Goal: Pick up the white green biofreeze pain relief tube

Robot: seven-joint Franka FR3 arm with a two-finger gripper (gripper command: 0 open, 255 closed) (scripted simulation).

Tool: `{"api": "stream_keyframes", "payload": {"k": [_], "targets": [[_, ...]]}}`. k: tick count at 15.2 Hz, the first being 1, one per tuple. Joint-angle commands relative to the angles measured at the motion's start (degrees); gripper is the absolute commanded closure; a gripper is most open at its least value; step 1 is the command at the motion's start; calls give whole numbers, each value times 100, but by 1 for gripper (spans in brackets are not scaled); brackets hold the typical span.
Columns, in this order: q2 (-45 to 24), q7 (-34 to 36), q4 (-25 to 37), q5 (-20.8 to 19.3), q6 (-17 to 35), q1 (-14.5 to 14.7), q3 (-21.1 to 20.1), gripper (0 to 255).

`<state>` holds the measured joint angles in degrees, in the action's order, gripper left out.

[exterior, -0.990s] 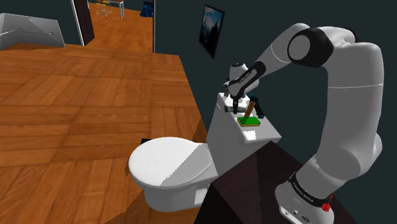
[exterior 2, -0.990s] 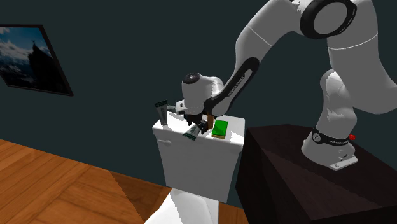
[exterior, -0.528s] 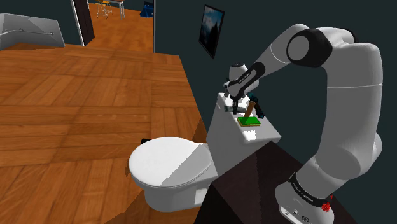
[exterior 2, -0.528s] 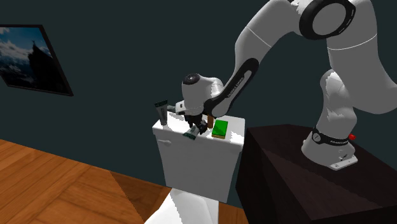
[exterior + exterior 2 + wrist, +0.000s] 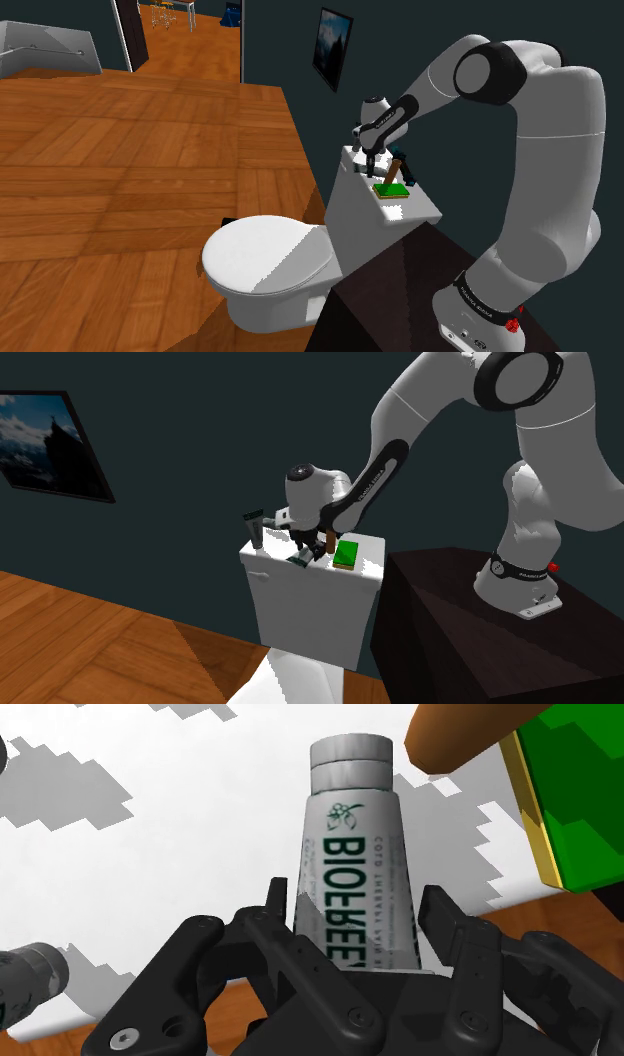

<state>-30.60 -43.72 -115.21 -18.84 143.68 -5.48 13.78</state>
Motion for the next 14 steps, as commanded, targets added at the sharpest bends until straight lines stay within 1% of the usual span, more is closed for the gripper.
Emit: {"api": "stream_keyframes", "payload": {"k": [1,12,14], "targets": [[128,-32,-26,1,-98,6,4,255],[782,-221,-33,29,-724,43,10,255],[790,-224,-32,30,-733,43,10,255]]}}
